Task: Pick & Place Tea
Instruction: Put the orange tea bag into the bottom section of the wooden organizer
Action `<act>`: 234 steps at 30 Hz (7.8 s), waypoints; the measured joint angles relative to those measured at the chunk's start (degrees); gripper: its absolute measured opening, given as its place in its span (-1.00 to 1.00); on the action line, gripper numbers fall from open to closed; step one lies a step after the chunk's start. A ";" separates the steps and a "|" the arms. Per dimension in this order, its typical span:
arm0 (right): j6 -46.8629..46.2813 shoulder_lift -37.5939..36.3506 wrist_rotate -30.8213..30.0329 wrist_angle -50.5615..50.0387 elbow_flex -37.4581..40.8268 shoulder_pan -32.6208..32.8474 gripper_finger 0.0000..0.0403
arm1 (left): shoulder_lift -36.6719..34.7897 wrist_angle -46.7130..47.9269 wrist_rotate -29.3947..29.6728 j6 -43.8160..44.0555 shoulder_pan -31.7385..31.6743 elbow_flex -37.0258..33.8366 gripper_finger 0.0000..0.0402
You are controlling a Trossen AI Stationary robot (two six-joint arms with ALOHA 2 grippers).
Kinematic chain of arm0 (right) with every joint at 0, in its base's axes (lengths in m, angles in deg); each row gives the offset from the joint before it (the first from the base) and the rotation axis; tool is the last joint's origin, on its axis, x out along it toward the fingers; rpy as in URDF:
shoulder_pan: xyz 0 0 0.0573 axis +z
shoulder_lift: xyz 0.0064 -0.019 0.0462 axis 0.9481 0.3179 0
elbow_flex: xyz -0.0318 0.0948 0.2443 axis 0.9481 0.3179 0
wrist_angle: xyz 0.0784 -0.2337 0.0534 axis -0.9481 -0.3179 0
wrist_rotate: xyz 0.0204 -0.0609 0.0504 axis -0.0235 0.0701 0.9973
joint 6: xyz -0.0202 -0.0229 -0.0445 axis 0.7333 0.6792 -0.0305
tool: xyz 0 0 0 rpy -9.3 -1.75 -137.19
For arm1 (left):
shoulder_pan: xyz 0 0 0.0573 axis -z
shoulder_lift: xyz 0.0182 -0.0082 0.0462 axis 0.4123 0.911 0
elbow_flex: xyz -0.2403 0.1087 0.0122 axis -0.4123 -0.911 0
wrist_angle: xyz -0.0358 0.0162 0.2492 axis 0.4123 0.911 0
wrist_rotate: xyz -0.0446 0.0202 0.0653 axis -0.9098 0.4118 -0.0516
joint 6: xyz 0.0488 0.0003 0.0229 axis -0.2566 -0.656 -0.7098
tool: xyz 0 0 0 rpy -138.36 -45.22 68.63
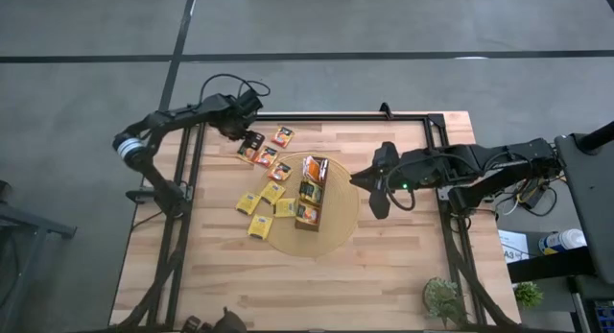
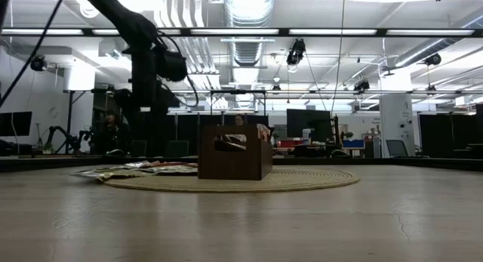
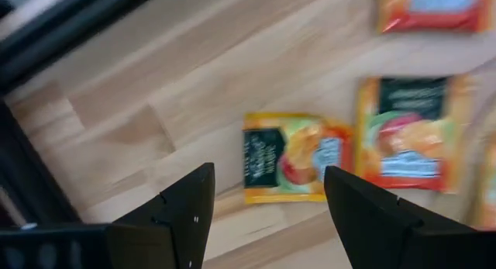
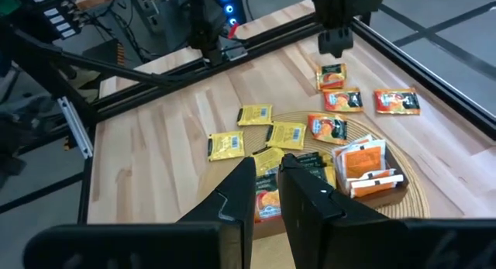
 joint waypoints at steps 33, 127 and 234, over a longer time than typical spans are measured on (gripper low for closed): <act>1.95 0.00 0.04 -1.42 0.09 0.04 -0.72 | 12.43 -3.01 -0.25 0.19 -2.47 -1.69 0.17; 12.22 -1.20 -0.14 -22.18 -0.09 0.04 -0.72 | 4.31 -0.60 -6.35 45.21 42.71 17.64 -1.00; 22.16 -1.51 -1.92 -26.99 -0.07 -4.09 -0.72 | 27.47 18.90 -6.27 61.28 48.94 40.67 -1.00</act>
